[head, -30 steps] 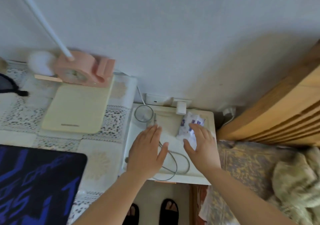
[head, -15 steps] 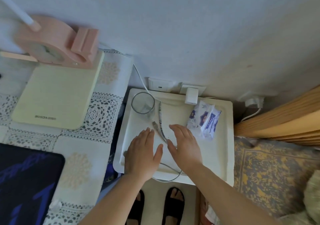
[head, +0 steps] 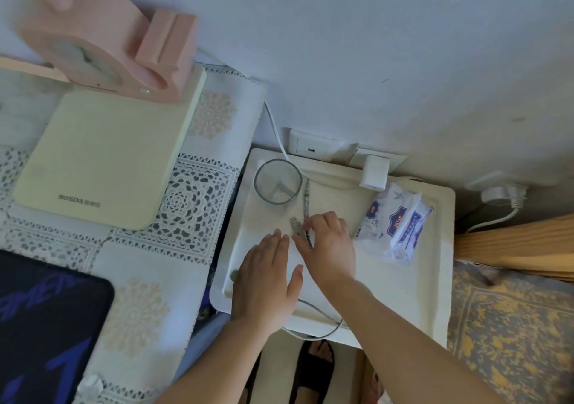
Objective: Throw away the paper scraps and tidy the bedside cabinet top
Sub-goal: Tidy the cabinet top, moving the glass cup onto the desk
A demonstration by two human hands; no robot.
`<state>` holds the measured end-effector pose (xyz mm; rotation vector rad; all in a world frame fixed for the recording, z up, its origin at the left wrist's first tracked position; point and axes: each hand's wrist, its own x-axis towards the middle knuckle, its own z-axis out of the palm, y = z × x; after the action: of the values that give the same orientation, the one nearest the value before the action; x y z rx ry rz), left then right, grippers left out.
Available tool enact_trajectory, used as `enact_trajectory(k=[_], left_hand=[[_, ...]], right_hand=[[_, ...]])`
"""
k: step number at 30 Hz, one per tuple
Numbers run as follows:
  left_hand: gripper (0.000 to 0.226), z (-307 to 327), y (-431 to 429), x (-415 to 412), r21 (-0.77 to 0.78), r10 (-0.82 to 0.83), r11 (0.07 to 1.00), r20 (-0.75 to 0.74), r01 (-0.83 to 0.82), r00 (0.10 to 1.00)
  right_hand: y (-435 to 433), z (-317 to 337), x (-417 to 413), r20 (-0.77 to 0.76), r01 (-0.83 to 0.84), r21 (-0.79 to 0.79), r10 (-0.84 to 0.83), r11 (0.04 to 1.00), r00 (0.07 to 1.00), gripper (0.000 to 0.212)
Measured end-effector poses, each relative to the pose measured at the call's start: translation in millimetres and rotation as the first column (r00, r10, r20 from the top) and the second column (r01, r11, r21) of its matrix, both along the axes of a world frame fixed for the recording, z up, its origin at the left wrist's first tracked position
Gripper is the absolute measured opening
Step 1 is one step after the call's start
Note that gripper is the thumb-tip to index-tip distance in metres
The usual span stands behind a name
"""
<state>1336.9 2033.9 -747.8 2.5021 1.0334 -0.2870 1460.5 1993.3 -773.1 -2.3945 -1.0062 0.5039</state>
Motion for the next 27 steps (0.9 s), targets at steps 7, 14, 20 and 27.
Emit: enact_trajectory(k=[7,14,20,27], left_hand=[[0.059,10,1,6,0.049,-0.054,0.997,-0.04,0.056,0.998],[0.065,17,-3,28,0.0,-0.023,1.0,0.099,0.023,0.995],[0.053,26,-5,78,-0.164,0.107,0.984,0.253,-0.066,0.961],[0.033,34,27,156,-0.69,0.639,0.646,0.254,-0.326,0.726]], right_hand=[[-6,14,7,-0.269,0.25,0.063,-0.224,0.966,0.937,0.012],[-20,39,28,-0.542,0.612,0.111,-0.469,0.783,0.697,0.019],[-42,42,60,-0.595,0.694,0.057,-0.534,0.717,0.6,0.019],[-35,45,68,-0.725,0.72,0.035,-0.479,0.693,0.496,0.016]])
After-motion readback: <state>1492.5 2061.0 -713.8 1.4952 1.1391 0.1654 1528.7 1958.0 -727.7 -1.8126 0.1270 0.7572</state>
